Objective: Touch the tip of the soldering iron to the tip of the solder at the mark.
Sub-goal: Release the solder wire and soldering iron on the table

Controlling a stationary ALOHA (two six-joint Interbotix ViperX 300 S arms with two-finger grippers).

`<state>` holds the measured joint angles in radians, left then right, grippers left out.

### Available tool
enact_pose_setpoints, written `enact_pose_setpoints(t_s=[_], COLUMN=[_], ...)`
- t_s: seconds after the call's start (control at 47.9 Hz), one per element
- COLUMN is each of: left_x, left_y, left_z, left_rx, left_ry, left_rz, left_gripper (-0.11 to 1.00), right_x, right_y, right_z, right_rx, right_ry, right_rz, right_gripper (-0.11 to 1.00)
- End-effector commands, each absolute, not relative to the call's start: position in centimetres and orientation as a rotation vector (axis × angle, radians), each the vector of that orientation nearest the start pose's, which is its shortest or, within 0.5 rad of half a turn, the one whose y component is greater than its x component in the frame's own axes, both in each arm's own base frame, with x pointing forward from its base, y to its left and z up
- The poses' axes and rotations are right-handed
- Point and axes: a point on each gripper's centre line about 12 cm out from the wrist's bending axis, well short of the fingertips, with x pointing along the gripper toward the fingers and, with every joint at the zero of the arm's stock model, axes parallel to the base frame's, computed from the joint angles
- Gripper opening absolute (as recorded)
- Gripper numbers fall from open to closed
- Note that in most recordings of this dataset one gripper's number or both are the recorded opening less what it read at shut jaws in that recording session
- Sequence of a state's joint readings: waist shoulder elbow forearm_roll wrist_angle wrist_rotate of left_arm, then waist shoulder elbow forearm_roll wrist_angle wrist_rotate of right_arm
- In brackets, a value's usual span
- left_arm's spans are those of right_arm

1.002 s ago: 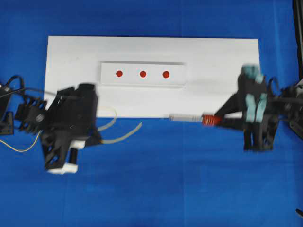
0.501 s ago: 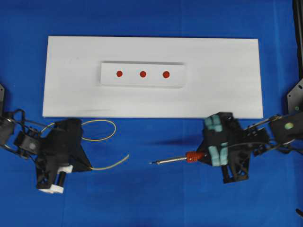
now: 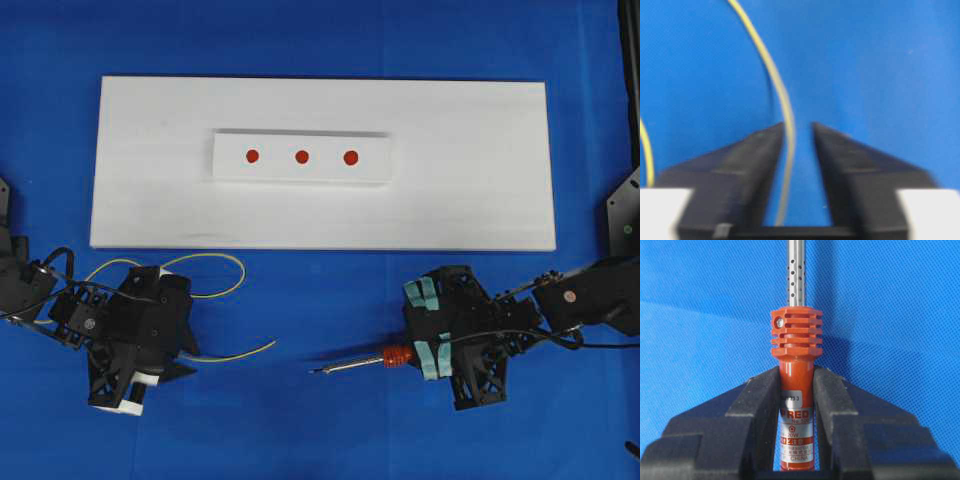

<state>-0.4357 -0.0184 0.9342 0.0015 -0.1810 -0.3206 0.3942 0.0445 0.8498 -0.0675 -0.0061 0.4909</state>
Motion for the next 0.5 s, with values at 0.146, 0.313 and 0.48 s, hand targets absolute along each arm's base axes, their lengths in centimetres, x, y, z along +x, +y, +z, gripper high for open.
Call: enact_pose_setpoints(t_s=[0.146, 0.313, 0.48], left_x=[29.9, 29.5, 28.7], left_y=[-14.1, -13.5, -11.7], left_z=[13.3, 16.6, 20.0], left_rx=[-0.132, -0.120, -0.098], left_ry=[0.773, 0.785, 0.754], left_rz=[-0.305, -0.297, -0.278], left_gripper=[0.76, 0.76, 0.75], right_x=[31.9, 31.9, 31.1], right_y=[13.3, 12.5, 10.3], right_z=[12.2, 16.1, 20.7], right_rx=[0.224, 0.195, 0.146], right_ry=[0.914, 0.880, 0.805], right_rz=[0.177, 0.175, 0.147], right_gripper=[0.39, 0.86, 0.80])
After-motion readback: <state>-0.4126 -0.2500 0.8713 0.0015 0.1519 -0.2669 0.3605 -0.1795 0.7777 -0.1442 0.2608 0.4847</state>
